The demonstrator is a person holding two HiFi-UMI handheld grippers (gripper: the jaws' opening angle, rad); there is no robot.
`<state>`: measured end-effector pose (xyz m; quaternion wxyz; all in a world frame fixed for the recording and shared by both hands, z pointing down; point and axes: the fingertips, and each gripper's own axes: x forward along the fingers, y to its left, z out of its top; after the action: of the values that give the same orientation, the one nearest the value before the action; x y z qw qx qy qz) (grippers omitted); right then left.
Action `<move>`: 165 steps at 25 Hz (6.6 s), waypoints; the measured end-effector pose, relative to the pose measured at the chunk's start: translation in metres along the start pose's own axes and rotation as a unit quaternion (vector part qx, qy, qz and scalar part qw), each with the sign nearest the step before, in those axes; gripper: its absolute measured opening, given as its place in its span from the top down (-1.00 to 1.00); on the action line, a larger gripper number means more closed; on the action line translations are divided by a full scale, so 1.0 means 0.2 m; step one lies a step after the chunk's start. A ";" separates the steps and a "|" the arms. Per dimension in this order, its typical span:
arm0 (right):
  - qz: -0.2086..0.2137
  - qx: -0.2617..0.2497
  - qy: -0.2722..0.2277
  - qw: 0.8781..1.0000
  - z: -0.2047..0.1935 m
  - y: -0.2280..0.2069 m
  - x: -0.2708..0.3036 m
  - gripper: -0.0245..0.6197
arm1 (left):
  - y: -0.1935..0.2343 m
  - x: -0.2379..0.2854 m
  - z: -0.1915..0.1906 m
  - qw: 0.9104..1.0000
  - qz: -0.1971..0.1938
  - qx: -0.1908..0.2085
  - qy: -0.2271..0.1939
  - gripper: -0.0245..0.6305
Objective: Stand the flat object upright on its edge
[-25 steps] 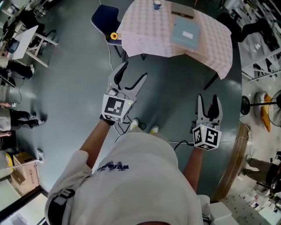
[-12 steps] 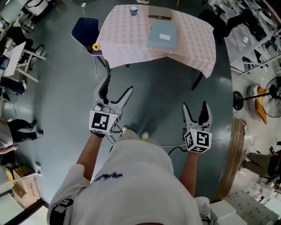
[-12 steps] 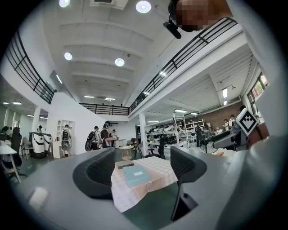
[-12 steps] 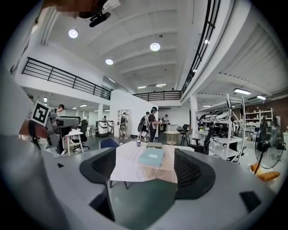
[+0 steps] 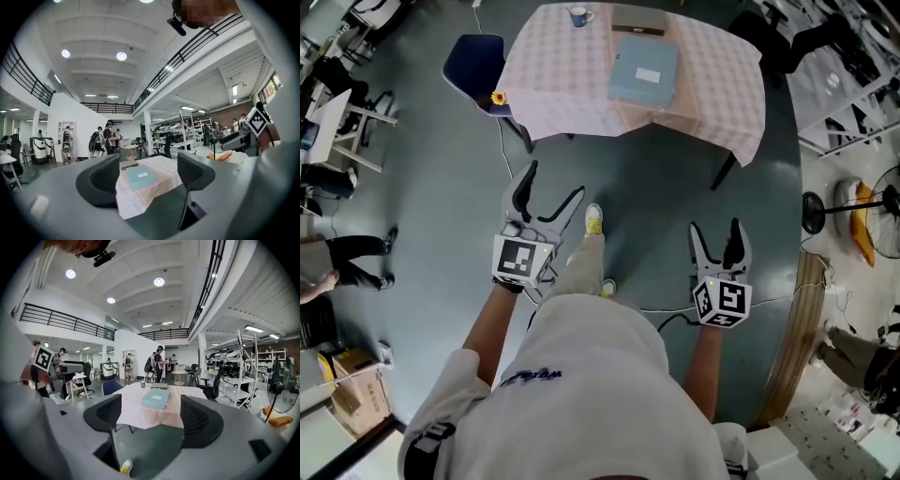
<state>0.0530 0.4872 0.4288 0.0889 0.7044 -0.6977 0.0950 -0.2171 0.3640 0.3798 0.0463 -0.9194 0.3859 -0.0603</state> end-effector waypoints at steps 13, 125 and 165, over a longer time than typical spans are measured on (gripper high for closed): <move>-0.014 0.011 0.037 0.999 0.24 -0.23 0.88 -0.26 | 0.47 0.90 -0.09 0.996 -0.044 -0.071 0.015 -0.25; 0.109 0.193 0.296 0.929 -0.24 -0.90 3.80 0.13 | 1.15 3.46 -1.38 0.880 -0.150 -0.299 0.337 0.19; 0.116 0.046 0.047 0.991 0.87 -0.81 3.75 0.20 | 1.50 3.45 -0.36 0.971 -0.117 -0.178 0.112 0.24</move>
<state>0.2229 -0.2813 0.4555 0.0771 0.6166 -0.7650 0.1693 0.0409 -0.3407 0.4632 -0.1684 -0.9392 0.2829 -0.0981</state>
